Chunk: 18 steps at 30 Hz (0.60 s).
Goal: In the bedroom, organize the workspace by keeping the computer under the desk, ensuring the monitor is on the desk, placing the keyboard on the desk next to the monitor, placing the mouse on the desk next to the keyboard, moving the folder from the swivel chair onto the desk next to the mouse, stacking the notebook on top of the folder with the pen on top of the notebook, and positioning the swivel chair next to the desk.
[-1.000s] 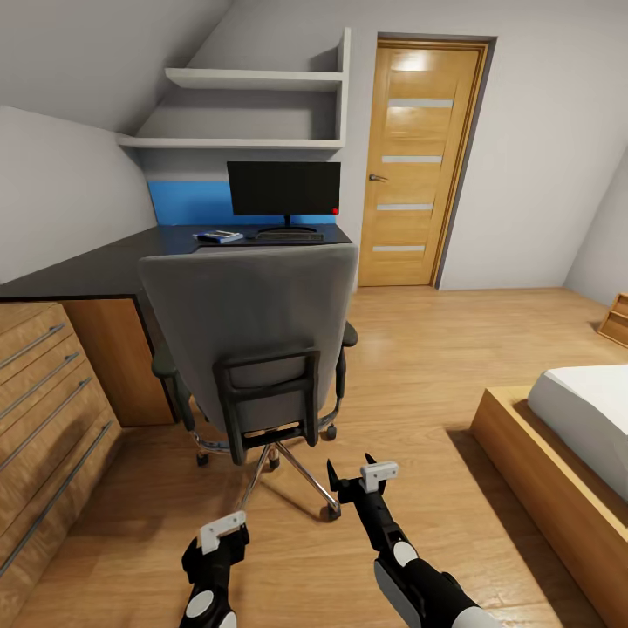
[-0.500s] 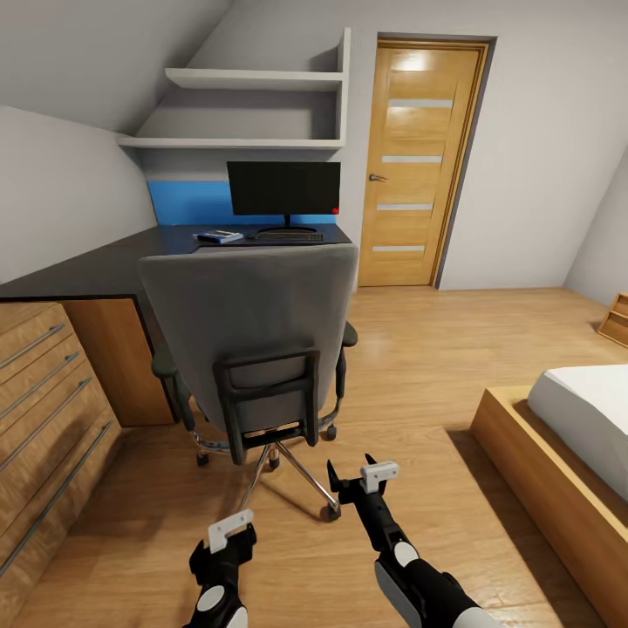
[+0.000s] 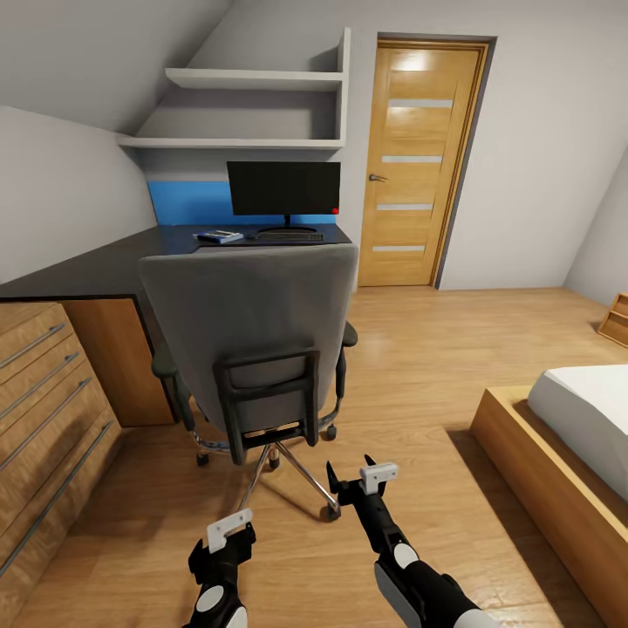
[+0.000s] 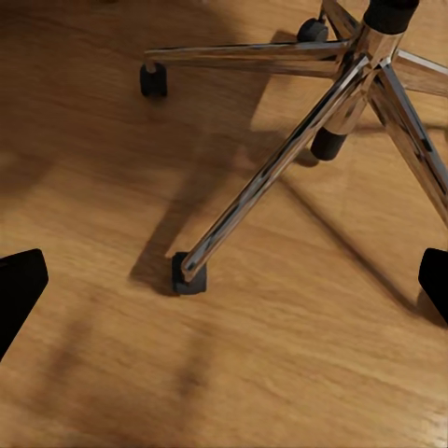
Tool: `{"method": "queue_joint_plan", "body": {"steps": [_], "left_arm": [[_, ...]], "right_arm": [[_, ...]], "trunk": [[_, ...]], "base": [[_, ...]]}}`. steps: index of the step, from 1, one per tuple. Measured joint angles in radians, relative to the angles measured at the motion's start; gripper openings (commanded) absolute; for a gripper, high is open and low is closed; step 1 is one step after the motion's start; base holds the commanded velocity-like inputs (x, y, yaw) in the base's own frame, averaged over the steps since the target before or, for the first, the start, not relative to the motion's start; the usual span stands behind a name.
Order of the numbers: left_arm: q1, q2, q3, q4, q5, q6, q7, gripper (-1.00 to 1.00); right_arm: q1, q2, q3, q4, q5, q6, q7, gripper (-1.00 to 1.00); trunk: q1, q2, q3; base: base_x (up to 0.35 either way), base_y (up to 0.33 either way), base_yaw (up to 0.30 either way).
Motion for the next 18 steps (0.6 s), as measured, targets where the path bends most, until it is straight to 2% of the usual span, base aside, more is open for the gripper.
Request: {"method": "queue_joint_plan", "body": {"steps": [5, 12, 18], "left_arm": [[0.0, 0.0, 0.0, 0.0, 0.0, 0.0, 0.001, 1.0], [0.0, 0.0, 0.0, 0.0, 0.0, 0.0, 0.002, 1.0], [0.0, 0.0, 0.0, 0.0, 0.0, 0.0, 0.003, 1.0]], "right_arm": [[0.001, 0.0, 0.0, 0.0, 0.0, -0.001, 0.0, 1.0], [0.001, 0.001, 0.0, 0.001, 0.0, 0.0, -0.001, 1.0], [0.001, 0.001, 0.0, 0.001, 0.0, 0.0, -0.001, 1.0]], "trunk": [[0.0, 0.0, 0.0], [0.0, 0.0, 0.0], [0.0, 0.0, 0.0]], "base": [[0.023, 0.0, 0.0], [0.222, 0.0, 0.0], [0.068, 0.0, 0.0]]}}
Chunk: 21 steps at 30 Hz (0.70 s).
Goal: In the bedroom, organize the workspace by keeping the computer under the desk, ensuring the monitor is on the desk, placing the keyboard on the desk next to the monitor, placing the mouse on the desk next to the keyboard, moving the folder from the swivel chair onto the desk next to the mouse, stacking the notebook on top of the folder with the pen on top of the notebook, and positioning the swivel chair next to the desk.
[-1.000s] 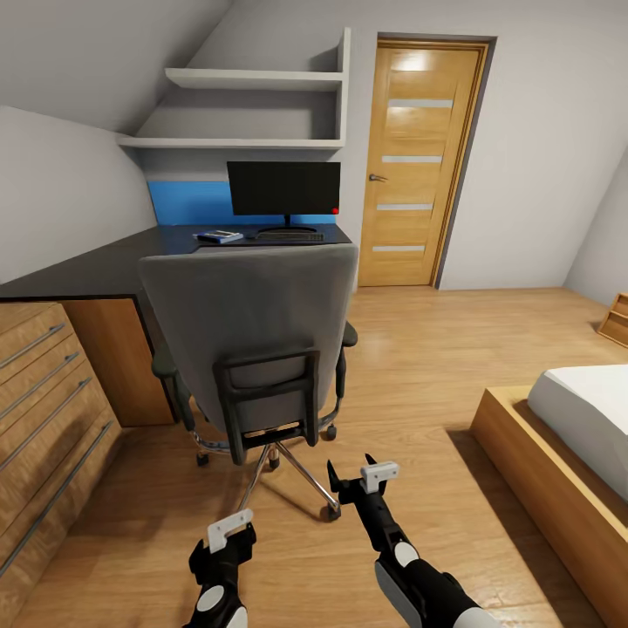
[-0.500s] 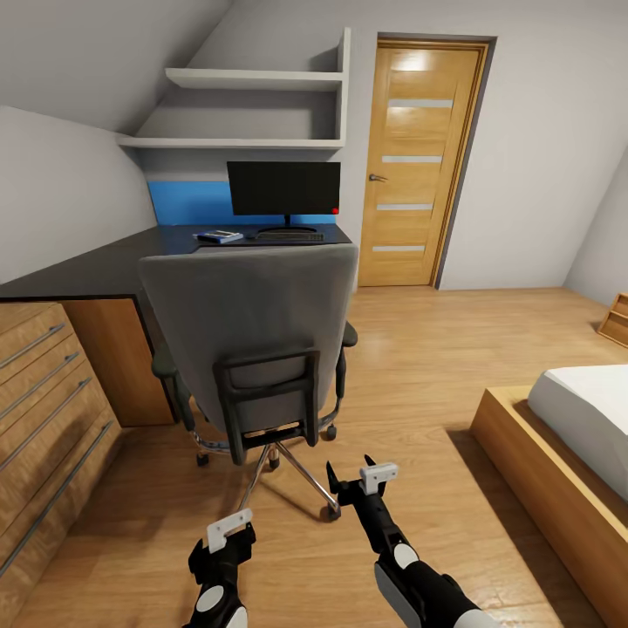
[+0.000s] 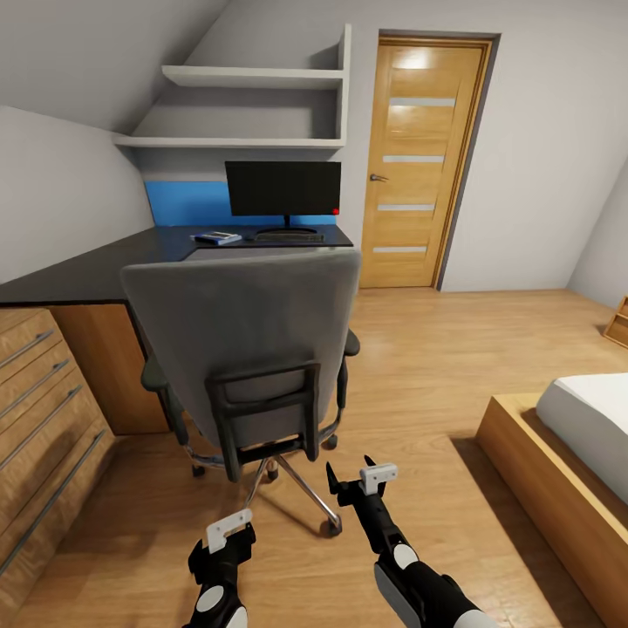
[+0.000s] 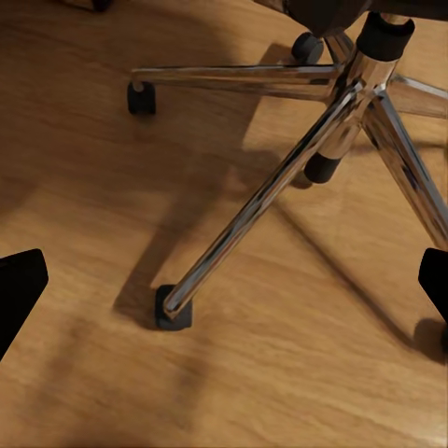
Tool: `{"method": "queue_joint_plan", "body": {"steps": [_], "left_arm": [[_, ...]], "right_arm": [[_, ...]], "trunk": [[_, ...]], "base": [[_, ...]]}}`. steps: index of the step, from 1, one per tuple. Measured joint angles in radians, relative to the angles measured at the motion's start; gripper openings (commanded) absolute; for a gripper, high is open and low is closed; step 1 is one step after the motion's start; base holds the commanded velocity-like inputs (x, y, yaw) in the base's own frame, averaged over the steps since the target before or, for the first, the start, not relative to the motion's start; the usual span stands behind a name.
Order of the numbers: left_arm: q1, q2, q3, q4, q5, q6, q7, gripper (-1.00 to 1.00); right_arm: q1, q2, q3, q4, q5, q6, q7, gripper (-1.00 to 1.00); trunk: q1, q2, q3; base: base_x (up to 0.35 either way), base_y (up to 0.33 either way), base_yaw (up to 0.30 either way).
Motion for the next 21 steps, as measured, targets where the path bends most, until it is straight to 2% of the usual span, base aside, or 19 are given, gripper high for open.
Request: {"method": "queue_joint_plan", "body": {"steps": [9, 12, 17, 21], "left_arm": [[0.0, 0.0, 0.001, 0.0, 0.0, 0.0, 0.0, 1.0], [0.0, 0.0, 0.001, 0.0, 0.0, 0.0, 0.0, 1.0], [0.0, 0.0, 0.001, 0.0, 0.0, 0.0, 0.0, 1.0], [0.0, 0.0, 0.001, 0.0, 0.0, 0.0, 0.0, 1.0]], "right_arm": [[0.0, 0.0, 0.002, 0.001, 0.007, 0.001, 0.002, 1.0], [0.0, 0.0, 0.03, 0.001, 0.038, 0.001, 0.003, 1.0], [0.0, 0.0, 0.051, 0.001, 0.047, 0.001, 0.003, 1.0], [0.0, 0.0, 0.063, 0.001, 0.049, 0.001, 0.003, 1.0]], "trunk": [[0.0, 0.0, 0.0], [0.0, 0.0, 0.0], [0.0, 0.0, 0.0], [0.0, 0.0, 0.0]], "base": [[0.009, 0.0, 0.0], [0.0, 0.0, 0.0], [0.017, 0.001, 0.0], [0.189, 0.048, 0.0]]}}
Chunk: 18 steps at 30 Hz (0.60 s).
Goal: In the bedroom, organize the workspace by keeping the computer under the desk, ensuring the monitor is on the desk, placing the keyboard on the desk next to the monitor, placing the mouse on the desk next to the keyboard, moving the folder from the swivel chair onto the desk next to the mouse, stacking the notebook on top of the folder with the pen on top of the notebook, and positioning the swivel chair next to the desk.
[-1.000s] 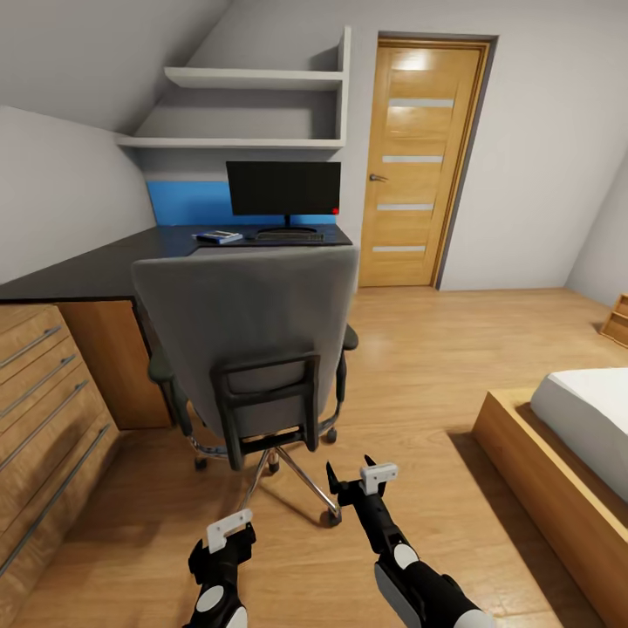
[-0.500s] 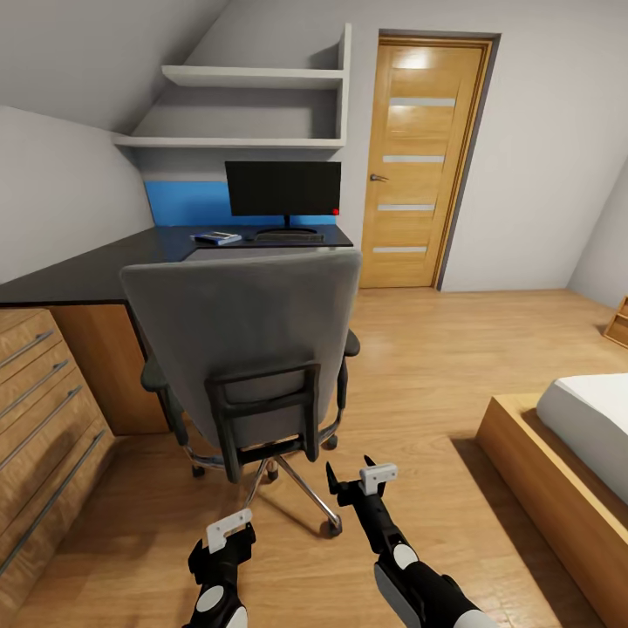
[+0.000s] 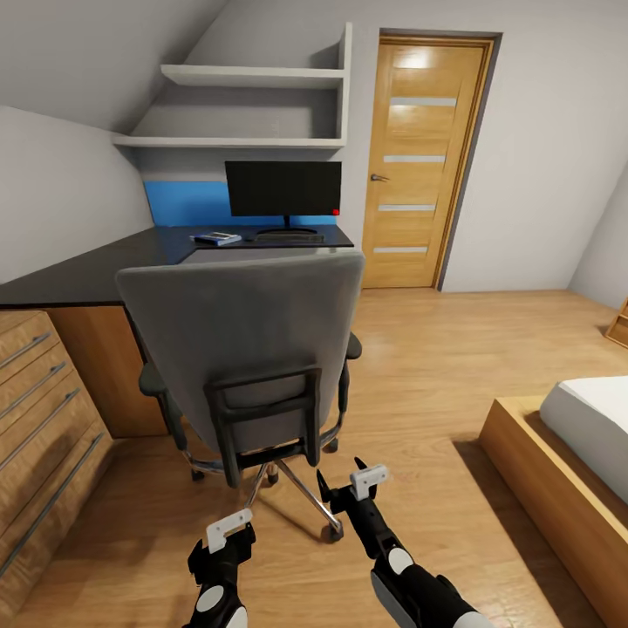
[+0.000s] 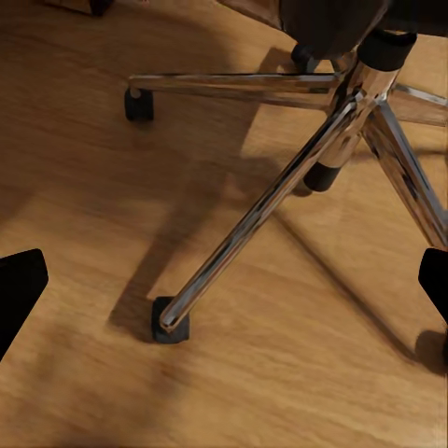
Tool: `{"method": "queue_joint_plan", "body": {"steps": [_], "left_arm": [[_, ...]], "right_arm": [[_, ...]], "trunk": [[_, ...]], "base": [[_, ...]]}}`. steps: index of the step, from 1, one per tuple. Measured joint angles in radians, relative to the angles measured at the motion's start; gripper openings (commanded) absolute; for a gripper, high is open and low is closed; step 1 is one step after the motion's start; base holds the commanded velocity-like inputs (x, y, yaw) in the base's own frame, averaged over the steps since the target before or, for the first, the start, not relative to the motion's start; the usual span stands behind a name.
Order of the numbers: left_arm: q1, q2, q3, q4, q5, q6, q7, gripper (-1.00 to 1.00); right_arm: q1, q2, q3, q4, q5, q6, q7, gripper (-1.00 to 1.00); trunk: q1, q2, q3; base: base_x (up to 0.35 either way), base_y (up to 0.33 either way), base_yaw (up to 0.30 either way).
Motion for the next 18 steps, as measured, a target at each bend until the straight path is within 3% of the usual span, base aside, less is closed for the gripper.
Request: {"method": "queue_joint_plan", "body": {"steps": [5, 18], "left_arm": [[0.0, 0.0, -0.001, 0.0, 0.0, 0.0, 0.0, 1.0], [0.0, 0.0, -0.001, -0.001, 0.0, -0.001, 0.0, 1.0]], "right_arm": [[0.0, 0.0, 0.006, 0.0, 0.001, 0.0, 0.005, 1.0], [0.0, 0.0, 0.007, 0.0, 0.003, 0.001, 0.007, 1.0]], "trunk": [[0.0, 0.0, 0.0], [0.0, 0.0, 0.0]], "base": [[0.269, 0.058, 0.0], [0.142, 0.065, 0.0]]}}
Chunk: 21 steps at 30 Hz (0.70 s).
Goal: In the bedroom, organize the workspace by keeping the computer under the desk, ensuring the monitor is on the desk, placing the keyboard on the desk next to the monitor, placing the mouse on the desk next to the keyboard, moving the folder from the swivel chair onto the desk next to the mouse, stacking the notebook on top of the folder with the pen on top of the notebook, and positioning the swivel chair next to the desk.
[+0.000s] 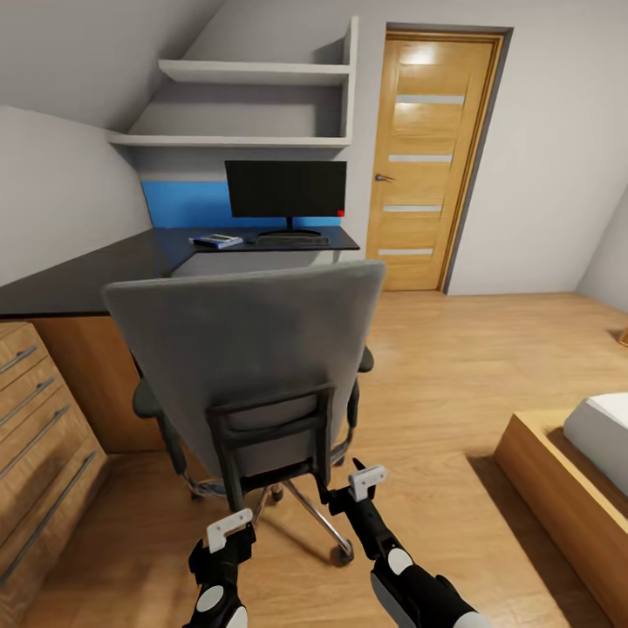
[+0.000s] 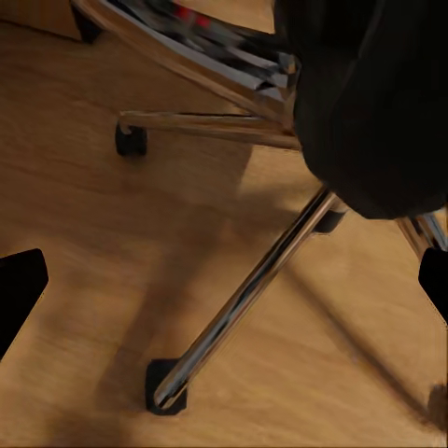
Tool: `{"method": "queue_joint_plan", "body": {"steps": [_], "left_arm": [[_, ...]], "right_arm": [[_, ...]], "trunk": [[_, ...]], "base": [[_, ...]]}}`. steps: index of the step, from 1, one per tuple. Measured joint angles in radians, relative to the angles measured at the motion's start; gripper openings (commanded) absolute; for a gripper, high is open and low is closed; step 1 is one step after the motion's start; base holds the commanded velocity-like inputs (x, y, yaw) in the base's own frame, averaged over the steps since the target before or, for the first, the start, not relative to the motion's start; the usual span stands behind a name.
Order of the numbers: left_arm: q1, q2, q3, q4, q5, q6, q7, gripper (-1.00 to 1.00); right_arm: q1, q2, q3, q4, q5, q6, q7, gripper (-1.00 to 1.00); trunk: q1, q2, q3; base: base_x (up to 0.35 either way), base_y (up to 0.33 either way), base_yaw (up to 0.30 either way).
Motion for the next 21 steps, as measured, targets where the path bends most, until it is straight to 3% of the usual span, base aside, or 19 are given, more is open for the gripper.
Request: {"method": "queue_joint_plan", "body": {"steps": [21], "left_arm": [[0.0, 0.0, -0.002, 0.0, 0.001, 0.0, -0.001, 1.0]], "right_arm": [[0.0, 0.0, 0.001, -0.002, 0.005, 0.0, 0.001, 1.0]], "trunk": [[0.0, 0.0, 0.0]], "base": [[0.157, 0.003, 0.0]]}}
